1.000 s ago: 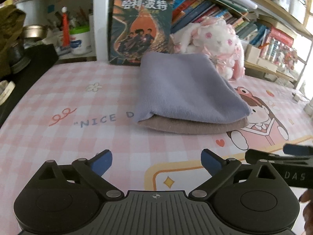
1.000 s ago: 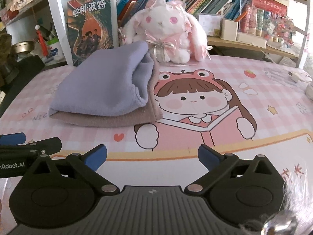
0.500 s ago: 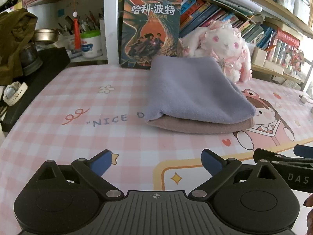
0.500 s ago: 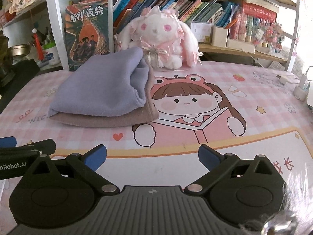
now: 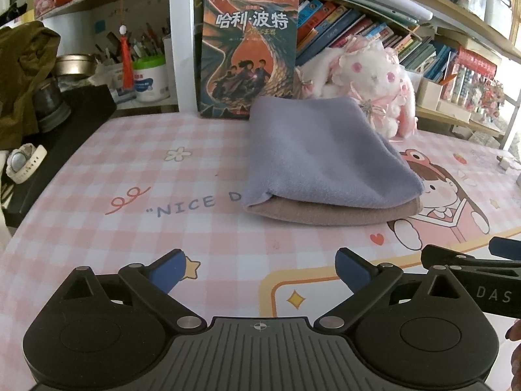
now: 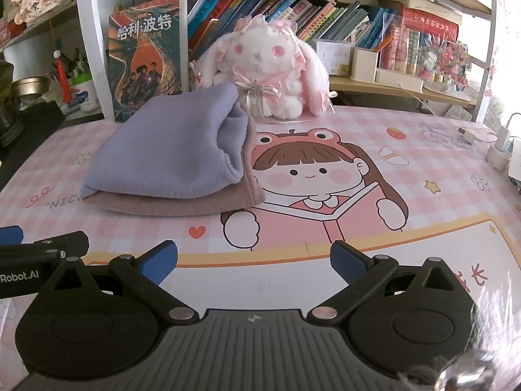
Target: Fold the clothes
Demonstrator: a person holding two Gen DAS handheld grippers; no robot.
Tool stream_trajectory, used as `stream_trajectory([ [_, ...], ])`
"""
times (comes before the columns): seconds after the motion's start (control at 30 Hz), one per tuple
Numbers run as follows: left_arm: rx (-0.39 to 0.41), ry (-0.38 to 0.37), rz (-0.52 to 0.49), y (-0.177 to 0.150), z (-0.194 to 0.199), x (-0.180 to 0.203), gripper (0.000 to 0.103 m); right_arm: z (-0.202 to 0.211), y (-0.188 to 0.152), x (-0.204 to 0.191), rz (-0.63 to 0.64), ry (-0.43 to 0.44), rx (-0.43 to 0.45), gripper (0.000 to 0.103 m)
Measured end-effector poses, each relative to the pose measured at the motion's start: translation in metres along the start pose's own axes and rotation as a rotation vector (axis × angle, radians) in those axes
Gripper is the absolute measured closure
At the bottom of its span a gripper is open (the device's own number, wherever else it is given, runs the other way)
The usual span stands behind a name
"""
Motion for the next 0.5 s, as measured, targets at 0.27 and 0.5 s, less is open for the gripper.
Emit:
stream_trajectory([
  [0.27, 0.002, -0.004, -0.004, -0.0004, 0.0006, 0.0003, 0.003, 0.0008, -0.0005, 0.0002, -0.004, -0.002, -0.002, 0.002],
  [0.5, 0.002, -0.011, -0.009, -0.0001, 0.0015, 0.0005, 0.003, 0.0008, -0.0004, 0.0006, -0.004, 0.001, -0.004, 0.002],
])
Point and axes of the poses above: each gripper's, at about its wrist camera, not at the fingertips, and z roughly against the way its jaws point, x to its right, y to its top, the point moved 2 cm from there along -z, roughly the way its jaws point, and after that the axes turned 13 degrees about -y, right-handed, at the moved point
